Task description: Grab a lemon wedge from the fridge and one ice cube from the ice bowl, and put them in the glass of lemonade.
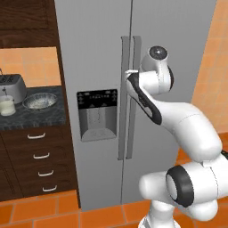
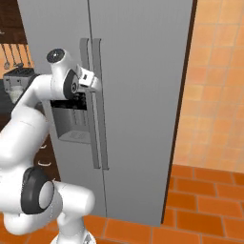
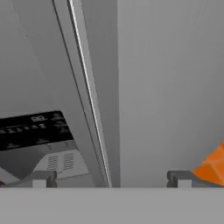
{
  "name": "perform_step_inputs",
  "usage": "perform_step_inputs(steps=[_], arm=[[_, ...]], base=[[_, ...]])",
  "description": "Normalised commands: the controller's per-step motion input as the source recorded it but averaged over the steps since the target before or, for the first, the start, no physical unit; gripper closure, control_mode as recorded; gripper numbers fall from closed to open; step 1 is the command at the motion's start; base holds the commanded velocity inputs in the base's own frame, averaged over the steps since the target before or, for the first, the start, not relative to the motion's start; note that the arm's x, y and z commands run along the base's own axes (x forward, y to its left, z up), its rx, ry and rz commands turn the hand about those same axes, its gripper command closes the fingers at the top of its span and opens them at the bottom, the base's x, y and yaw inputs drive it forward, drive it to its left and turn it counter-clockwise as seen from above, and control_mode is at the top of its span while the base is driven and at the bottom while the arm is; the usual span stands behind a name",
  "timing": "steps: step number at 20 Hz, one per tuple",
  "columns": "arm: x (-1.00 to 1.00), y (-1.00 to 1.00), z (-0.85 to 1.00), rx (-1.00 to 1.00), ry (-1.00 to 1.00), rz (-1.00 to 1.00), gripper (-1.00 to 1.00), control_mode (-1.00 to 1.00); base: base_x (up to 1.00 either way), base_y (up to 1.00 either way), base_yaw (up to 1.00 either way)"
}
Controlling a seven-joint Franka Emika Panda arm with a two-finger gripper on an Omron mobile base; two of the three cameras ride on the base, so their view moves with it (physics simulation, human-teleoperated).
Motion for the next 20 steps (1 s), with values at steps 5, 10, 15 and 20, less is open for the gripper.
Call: perform_step_inputs(steps=[5,10,15,20], arm=[[0.48,-0.36,-0.14,0.03,0.03,0.14,-1.00,-1.00],[0.55,0.00,-0.32,0.00,-0.03,0.00,-1.00,-1.00],[0.66,0.01,-0.37,0.00,0.00,0.00,-1.00,-1.00],[0.33,0.07,-0.02,0.00,0.00,0.00,-1.00,-1.00]], base=[[0.00,0.00,0.00],[0.00,0.00,0.00],[0.00,0.00,0.00],[0.00,0.00,0.00]])
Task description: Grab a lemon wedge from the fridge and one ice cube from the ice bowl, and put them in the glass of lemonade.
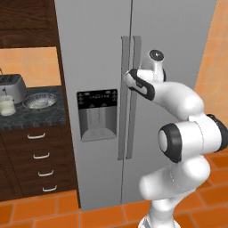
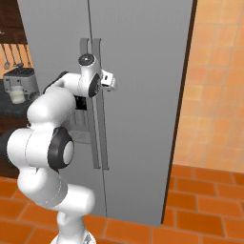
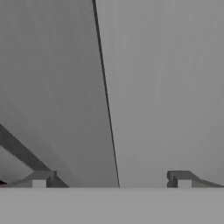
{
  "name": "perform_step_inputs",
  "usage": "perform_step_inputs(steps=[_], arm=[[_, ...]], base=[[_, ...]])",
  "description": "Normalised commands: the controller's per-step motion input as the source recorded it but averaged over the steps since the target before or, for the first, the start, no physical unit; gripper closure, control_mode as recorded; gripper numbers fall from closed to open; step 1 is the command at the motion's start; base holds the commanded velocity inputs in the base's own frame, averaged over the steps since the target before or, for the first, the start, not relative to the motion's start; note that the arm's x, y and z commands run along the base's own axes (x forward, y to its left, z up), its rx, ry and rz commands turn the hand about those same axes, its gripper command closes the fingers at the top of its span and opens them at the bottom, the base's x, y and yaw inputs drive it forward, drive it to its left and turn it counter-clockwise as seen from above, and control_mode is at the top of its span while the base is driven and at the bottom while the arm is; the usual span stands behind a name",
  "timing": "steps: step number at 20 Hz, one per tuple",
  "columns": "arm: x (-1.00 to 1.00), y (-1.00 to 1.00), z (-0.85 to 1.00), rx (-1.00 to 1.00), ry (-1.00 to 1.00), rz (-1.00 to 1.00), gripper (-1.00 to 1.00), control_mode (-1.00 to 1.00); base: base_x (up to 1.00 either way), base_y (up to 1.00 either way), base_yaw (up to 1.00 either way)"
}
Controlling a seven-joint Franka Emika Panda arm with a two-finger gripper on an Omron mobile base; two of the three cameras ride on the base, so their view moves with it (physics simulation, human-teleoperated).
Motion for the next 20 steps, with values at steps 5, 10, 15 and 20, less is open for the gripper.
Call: perform_step_inputs(steps=[5,10,15,20], arm=[[0.28,0.00,-0.19,0.00,0.00,0.00,-1.00,-1.00],[0.55,0.00,-0.37,0.00,-0.02,0.00,-1.00,-1.00],[0.38,0.00,-0.29,0.00,-0.07,0.00,-1.00,-1.00],[-0.07,0.07,-0.21,0.00,-0.10,0.00,-1.00,-1.00]], base=[[0.00,0.00,0.00],[0.00,0.00,0.00],[0.00,0.00,0.00],[0.00,0.00,0.00]])
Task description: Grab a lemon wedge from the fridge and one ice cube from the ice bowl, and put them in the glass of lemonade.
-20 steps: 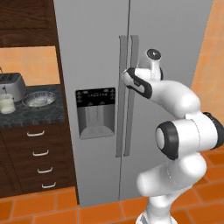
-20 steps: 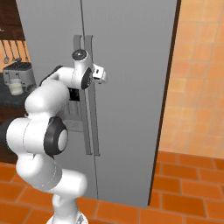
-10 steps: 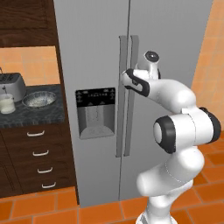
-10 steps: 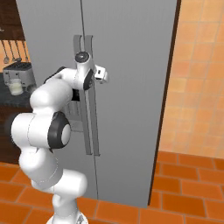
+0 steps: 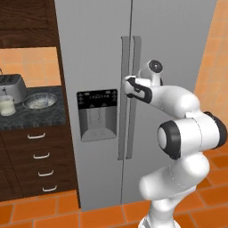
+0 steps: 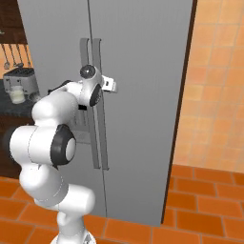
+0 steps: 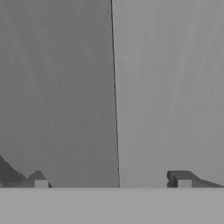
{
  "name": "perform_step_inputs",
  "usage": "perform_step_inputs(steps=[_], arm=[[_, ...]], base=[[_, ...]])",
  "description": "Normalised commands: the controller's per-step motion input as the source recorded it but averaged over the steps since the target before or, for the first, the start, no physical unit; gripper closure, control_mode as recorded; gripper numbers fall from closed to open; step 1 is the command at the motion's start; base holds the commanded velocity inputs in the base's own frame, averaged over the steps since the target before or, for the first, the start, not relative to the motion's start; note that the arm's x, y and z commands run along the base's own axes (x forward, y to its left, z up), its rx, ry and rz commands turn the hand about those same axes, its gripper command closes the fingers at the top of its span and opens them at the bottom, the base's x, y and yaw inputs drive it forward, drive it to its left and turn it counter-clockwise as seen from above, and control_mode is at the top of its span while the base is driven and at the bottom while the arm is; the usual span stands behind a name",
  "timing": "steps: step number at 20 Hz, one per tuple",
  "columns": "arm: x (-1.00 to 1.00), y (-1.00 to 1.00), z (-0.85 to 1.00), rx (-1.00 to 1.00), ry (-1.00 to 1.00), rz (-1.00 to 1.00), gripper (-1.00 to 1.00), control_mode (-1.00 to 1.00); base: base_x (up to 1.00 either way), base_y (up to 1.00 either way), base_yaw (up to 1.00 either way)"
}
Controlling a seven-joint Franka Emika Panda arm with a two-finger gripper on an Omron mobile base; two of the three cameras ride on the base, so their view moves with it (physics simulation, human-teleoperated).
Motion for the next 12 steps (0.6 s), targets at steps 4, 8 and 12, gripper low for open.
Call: perform_step_inputs(steps=[4,8,12], arm=[[0.11,0.18,0.00,0.00,0.00,0.00,-1.00,-1.00],[0.37,0.10,-0.07,0.00,0.00,0.00,-1.00,-1.00],[-0.19,0.31,0.02,0.00,0.00,0.02,-1.00,-1.00]], base=[[0.00,0.00,0.00],[0.00,0.00,0.00],[0.00,0.00,0.00]])
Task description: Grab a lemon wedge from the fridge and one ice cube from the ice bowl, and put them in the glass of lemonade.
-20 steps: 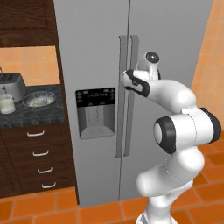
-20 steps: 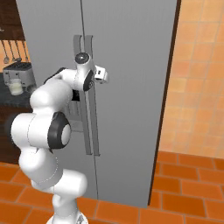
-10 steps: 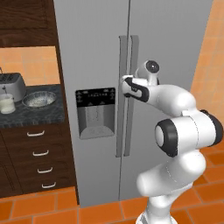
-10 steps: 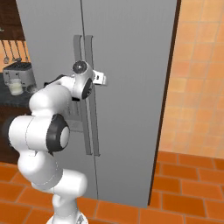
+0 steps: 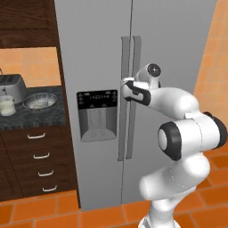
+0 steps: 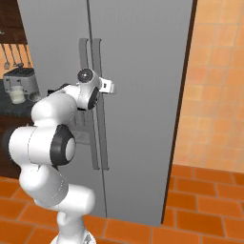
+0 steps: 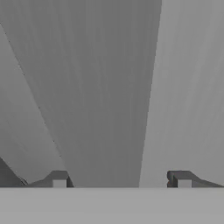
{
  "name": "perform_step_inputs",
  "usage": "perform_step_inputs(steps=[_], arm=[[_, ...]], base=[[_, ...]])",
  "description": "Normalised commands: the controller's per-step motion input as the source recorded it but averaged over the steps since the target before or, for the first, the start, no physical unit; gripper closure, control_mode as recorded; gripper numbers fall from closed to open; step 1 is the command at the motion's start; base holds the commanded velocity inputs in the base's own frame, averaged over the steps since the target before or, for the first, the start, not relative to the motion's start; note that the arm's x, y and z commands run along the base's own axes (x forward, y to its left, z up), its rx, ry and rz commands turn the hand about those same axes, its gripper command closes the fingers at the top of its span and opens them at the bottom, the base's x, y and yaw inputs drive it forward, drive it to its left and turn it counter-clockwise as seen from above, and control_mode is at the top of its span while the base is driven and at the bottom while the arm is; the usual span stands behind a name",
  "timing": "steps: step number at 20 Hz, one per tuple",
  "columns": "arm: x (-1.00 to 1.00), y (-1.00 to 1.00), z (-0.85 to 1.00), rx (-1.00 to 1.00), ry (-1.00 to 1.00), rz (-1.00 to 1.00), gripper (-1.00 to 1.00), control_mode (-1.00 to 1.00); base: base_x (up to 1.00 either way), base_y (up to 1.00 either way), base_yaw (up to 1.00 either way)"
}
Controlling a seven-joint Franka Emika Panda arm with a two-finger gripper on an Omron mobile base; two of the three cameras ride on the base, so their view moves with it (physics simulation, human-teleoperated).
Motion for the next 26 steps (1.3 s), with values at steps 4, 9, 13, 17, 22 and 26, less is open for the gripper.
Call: perform_step_inputs(steps=[4,9,13,17,22,26], arm=[[0.38,0.26,0.00,0.00,0.00,0.03,-1.00,-1.00],[0.87,0.22,-0.36,-0.01,0.00,0.01,-1.00,-1.00],[0.74,0.11,-0.56,0.00,-0.03,0.01,-1.00,-1.00],[0.02,0.00,-0.08,0.00,-0.04,0.10,-1.00,-1.00],[0.11,0.25,0.19,-0.06,0.03,0.05,-1.00,-1.00],[0.89,0.24,-0.17,-0.13,0.03,0.00,-1.00,-1.00]], base=[[0.00,0.00,0.00],[0.00,0.00,0.00],[0.00,0.00,0.00],[0.00,0.00,0.00],[0.00,0.00,0.00],[0.00,0.00,0.00]])
